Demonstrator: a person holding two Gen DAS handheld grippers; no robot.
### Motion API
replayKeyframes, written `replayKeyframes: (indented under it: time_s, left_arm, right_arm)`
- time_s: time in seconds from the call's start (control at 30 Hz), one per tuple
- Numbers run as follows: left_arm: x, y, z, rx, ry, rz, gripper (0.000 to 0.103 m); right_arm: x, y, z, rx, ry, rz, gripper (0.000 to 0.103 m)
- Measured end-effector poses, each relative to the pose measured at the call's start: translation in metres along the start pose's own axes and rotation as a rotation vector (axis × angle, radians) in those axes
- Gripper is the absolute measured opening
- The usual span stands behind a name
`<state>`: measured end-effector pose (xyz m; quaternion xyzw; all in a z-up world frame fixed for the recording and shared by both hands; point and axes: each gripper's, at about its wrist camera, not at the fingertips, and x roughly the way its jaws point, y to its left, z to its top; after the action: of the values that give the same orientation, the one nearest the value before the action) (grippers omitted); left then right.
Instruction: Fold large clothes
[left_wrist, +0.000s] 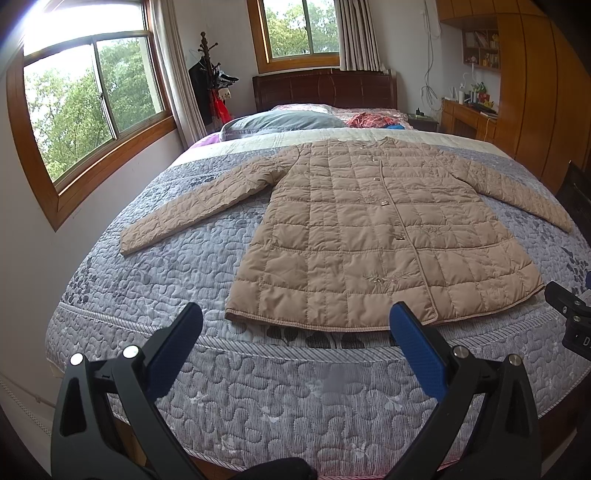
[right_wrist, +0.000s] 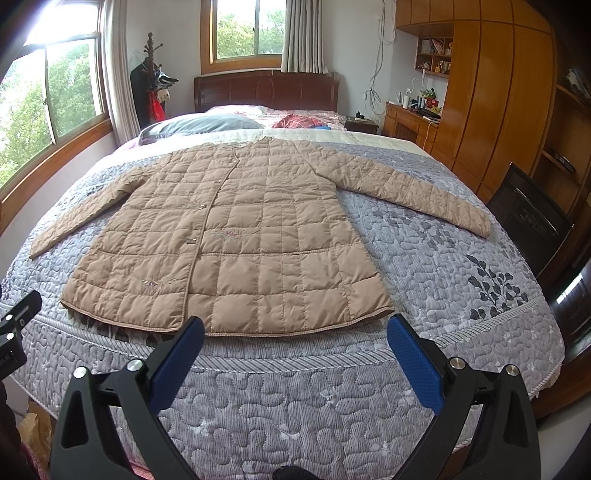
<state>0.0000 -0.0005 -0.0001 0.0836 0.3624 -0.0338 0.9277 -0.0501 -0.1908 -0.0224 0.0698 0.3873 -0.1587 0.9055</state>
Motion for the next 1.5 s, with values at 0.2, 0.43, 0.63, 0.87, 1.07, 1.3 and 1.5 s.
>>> replayKeyframes:
  time_s: [0.2, 0.43, 0.63, 0.87, 1.07, 1.3, 1.5]
  left_arm:
    - [-0.0001, 0.0001, 0.0, 0.0, 0.0, 0.0, 0.1]
    - [-0.0002, 0.0002, 0.0001, 0.0, 0.0, 0.0, 0.1]
    - [-0.0002, 0.0017, 0.0019, 0.0, -0.001, 0.0, 0.1]
    - [-0.0025, 0.003, 0.0021, 0.0, -0.001, 0.001, 0.1]
    - [-0.0025, 0.0029, 0.0018, 0.001, 0.0, 0.0, 0.1]
    - [-0.0006, 0.004, -0.001, 0.001, 0.001, 0.0, 0.1]
    - [-0.0005, 0.004, -0.0009, 0.001, 0.001, 0.0, 0.1]
  right_arm:
    - [0.0006, -0.0002, -0.0001, 0.0, 0.0, 0.0, 0.099]
    - [0.001, 0.0035, 0.0009, 0.0, 0.0, 0.0, 0.099]
    - [0.0011, 0.0003, 0.0, 0.0, 0.001, 0.001, 0.099]
    - [0.0016, 0.0, -0.0005, 0.0, 0.001, 0.001, 0.099]
    - [0.0027, 0.001, -0.0017, 0.0, 0.003, 0.001, 0.099]
    - [0.0028, 0.0005, -0.0011, -0.001, 0.004, 0.002, 0.099]
    - [0.0023, 0.0009, -0.0003, 0.0, 0.003, 0.001, 0.099]
